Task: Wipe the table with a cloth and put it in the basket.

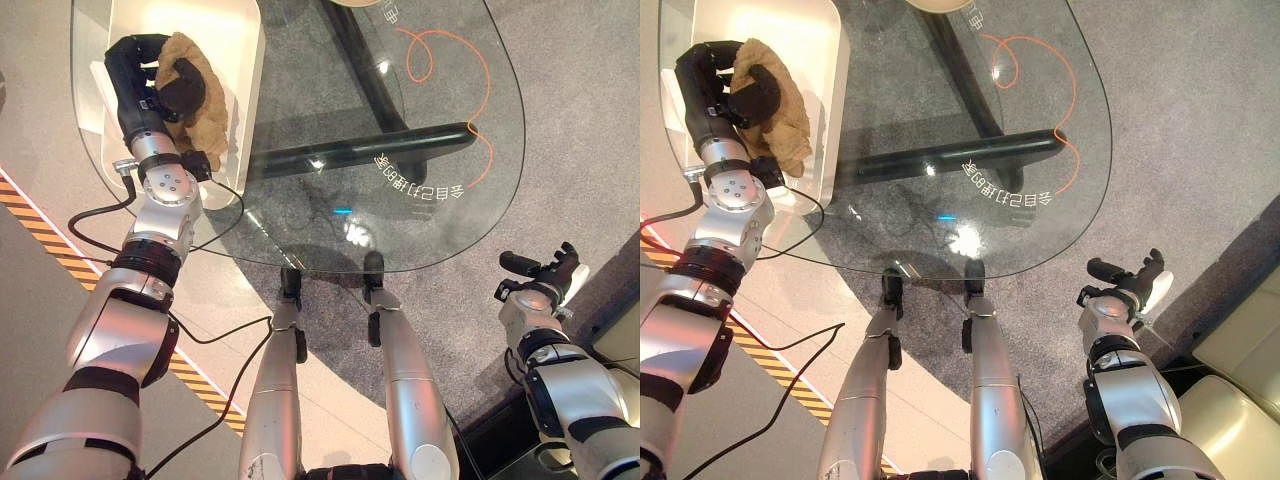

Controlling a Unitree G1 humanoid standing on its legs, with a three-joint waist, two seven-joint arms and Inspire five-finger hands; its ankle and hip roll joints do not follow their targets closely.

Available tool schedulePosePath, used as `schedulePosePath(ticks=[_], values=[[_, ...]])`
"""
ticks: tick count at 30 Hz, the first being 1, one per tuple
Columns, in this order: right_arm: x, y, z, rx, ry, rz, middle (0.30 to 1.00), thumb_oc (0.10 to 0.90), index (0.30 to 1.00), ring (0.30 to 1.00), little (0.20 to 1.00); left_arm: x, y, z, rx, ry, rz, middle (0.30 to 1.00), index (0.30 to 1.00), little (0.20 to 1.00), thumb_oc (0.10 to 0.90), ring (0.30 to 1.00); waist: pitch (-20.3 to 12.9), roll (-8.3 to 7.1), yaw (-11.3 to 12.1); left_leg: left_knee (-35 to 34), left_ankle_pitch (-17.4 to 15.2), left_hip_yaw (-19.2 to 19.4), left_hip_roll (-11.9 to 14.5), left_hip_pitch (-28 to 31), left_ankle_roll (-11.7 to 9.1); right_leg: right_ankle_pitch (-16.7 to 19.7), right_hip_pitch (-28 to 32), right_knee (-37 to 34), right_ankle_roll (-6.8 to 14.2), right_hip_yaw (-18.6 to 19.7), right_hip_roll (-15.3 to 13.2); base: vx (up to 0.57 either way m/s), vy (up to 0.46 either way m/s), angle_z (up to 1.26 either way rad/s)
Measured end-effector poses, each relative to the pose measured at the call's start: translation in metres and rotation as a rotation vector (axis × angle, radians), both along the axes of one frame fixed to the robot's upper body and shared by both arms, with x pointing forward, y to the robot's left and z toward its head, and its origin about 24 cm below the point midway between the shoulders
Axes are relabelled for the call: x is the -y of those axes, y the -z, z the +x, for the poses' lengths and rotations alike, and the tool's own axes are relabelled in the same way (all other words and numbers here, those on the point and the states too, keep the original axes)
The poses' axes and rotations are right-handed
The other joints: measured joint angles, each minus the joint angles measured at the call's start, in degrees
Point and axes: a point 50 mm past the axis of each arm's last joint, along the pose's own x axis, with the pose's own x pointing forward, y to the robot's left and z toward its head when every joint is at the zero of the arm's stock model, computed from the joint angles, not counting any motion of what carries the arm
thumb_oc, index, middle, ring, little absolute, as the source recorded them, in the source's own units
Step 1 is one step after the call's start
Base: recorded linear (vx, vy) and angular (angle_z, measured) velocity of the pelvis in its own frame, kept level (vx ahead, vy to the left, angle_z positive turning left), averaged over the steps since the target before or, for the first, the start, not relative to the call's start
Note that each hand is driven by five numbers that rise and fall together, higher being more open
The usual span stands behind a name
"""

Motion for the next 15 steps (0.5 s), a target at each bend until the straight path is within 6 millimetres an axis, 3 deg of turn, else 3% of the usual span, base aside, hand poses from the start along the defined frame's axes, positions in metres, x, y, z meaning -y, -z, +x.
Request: schedulePosePath(ticks=[15], values=[[-0.001, 0.0, 0.001, 0.0, -0.02, 0.006, 0.9, 0.8, 0.9, 0.9, 0.9, -0.014, 0.019, 0.005, -0.208, -0.086, 0.069, 0.3, 0.3, 0.2, 0.1, 0.3, 0.0, 0.0, -0.4, 0.1, 0.0, 0.1, 0.0, 0.0, 0.0, 0.1, 0.0, 0.0, 0.0, 0.1, 0.0, 0.0, 0.002, 0.0]])
